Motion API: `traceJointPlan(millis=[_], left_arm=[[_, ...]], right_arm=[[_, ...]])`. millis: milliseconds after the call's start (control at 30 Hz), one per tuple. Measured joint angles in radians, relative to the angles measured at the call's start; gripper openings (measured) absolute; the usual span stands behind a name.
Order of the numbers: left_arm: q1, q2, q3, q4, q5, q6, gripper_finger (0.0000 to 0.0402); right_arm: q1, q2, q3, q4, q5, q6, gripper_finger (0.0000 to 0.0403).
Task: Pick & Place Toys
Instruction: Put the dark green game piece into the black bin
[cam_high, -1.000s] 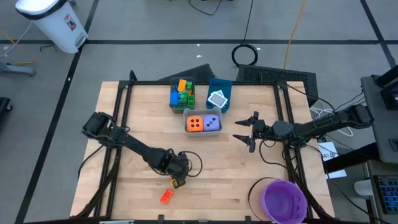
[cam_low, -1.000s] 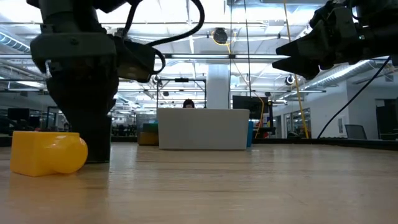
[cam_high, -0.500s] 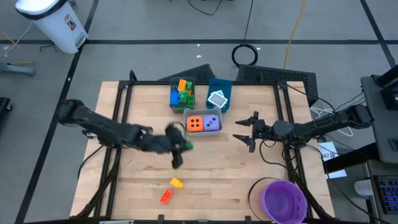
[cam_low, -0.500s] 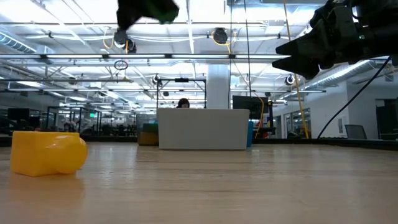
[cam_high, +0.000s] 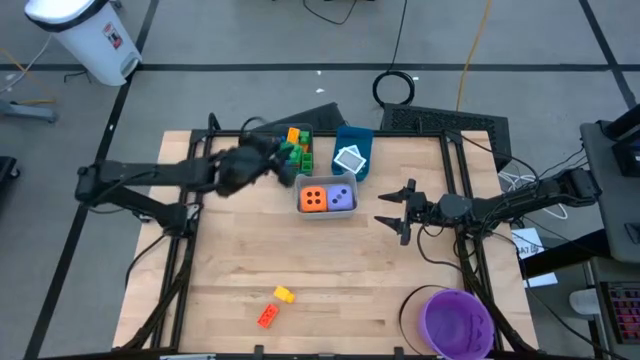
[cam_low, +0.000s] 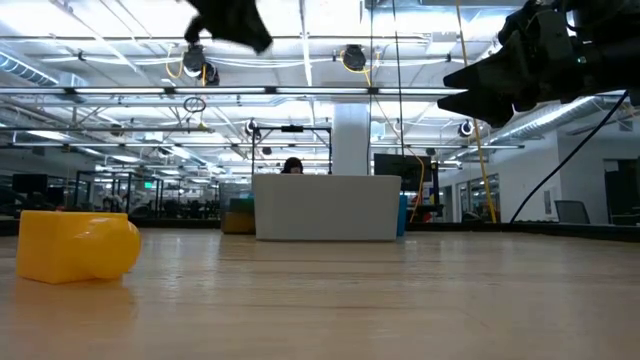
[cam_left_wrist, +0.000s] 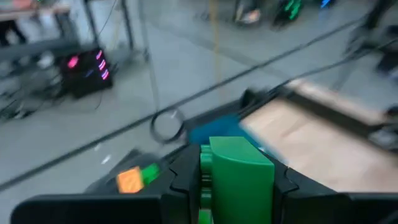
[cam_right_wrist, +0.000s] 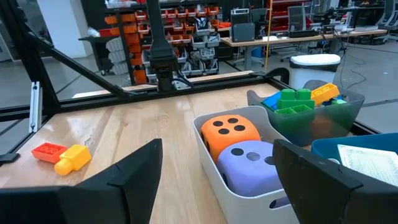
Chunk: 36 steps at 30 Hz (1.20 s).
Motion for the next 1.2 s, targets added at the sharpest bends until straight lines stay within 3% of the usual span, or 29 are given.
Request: traceJointPlan(millis=[333, 600, 733, 967, 1200], left_arm=[[0.349, 0.268, -0.001, -0.066, 0.338, -0.096, 0.01], [0.491, 0.498, 0.0, 0.022, 0.383, -0.174, 0.0101], [0.524, 0.566, 0.002, 0.08, 0.438, -0.186, 0.0104], [0.519, 0.602, 0.002, 0.095, 0.449, -0.178, 0.0111], [0.497, 0.553, -0.002, 0.08, 0.481, -0.163, 0.017]], right_arm=[[0.0, 0.0, 0.0, -0.007, 0.0, -0.006, 0.0279], [0.0, 0.0, 0.0, -0.007, 0.001, -0.008, 0.0279], [0.0, 0.0, 0.0, -0.007, 0.002, -0.008, 0.0279], [0.0, 0.0, 0.0, -0.006, 0.002, -0.026, 0.0279], [0.0, 0.0, 0.0, 0.0, 0.002, -0.026, 0.0279]])
